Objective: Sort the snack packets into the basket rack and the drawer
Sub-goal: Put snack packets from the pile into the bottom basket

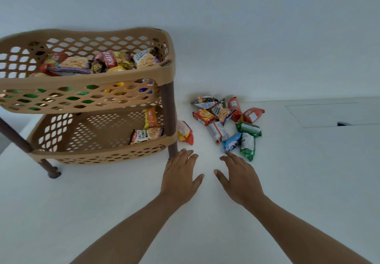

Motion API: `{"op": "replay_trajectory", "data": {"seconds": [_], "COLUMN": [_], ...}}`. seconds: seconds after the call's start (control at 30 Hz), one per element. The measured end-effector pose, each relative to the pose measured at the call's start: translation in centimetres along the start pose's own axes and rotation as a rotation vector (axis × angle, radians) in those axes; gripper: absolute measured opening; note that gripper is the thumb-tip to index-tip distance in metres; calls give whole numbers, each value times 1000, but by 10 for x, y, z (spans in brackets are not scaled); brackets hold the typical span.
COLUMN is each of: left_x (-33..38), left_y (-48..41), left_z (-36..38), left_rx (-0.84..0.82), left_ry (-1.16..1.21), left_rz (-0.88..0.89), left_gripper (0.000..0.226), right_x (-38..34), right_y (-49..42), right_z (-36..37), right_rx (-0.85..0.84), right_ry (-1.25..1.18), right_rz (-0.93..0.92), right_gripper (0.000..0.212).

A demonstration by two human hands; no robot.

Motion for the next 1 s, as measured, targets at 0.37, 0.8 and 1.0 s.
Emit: {"op": "replay_trajectory", "data": {"seconds": [0.37,0.8,1.0], "left_x": [32,78,75], "left_y": [-89,-107,-104], "left_z": [54,89,92], "left_rx": [-179,-120,-113], "left_ry": [-211,226,226], "left_rz": [44,-262,-328], "left_gripper": [76,50,44], "right_x": [64,88,93], "right_y": [-60,-54,-43], "right_z": [15,31,23], "right_rx": [-26,-14,16], "right_ry": [80,80,9], "right_rz": [16,-21,3], "right_gripper": [64,62,49]}}
Point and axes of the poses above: each hand's wrist, its own y-axis away from the middle knuckle, its own z-axis out of the palm, x = y × z, the point moved 9 cm from there along -y, towards the middle knuckle, and after that the axes turned 15 degrees about x, right-handed, at the moved point
